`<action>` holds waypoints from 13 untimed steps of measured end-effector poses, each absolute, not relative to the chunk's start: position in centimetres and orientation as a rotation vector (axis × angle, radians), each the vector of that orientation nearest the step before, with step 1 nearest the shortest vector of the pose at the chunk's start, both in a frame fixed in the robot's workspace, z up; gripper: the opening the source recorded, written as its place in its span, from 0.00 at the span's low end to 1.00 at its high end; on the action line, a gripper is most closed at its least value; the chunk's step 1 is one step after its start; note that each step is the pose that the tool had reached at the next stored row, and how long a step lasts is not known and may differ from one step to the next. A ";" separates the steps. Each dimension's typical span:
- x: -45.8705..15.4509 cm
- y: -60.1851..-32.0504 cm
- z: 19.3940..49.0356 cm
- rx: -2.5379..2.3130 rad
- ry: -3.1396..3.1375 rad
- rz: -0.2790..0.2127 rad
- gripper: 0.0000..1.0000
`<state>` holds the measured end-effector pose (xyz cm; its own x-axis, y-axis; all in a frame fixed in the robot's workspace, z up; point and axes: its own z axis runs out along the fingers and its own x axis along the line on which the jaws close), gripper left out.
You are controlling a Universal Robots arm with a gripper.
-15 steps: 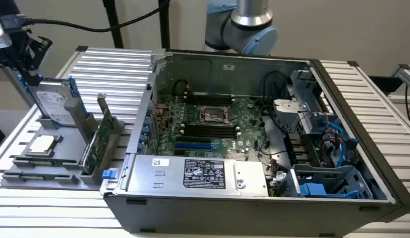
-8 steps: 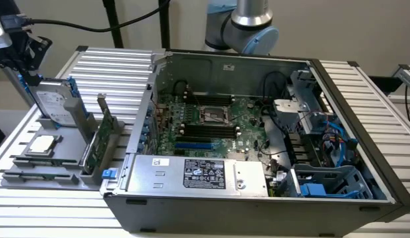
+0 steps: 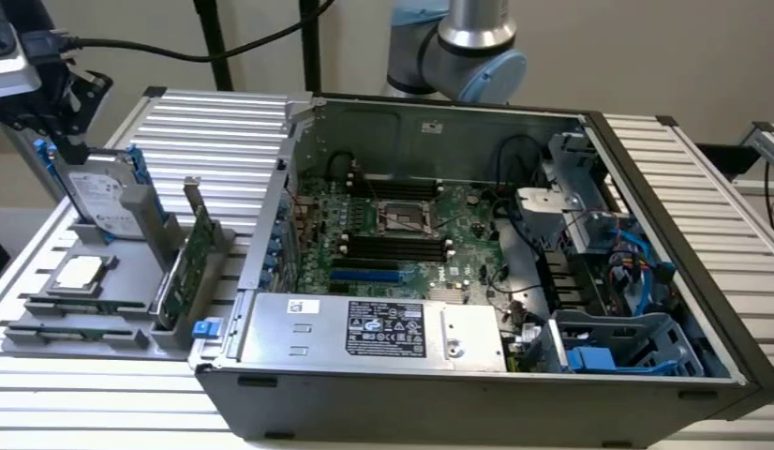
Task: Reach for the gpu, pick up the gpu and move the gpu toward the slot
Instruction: 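Reach for the gpu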
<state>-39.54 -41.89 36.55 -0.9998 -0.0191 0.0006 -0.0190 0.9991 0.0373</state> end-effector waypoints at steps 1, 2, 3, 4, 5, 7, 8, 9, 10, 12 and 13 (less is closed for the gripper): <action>-39.1 -42.0 36.5 0.030 -3.140 -0.059 0.11; -38.6 -42.0 36.5 0.030 -3.140 -0.059 0.11; -38.2 -42.1 36.5 0.030 -3.140 -0.058 0.11; -37.7 -42.2 36.5 0.030 -3.140 -0.059 0.11; -37.3 -42.3 36.4 0.030 -3.140 -0.059 0.11; -36.4 -42.5 36.3 0.030 -3.140 -0.058 0.11; -35.9 -42.6 36.2 0.030 -3.140 -0.058 0.11; -35.5 -42.7 36.1 0.030 -3.140 -0.058 0.11; -35.2 -42.8 35.9 0.030 -3.140 -0.058 0.11; -34.5 -43.0 35.7 0.030 -3.141 -0.058 0.11; -34.2 -43.1 35.5 0.030 -3.142 -0.057 0.11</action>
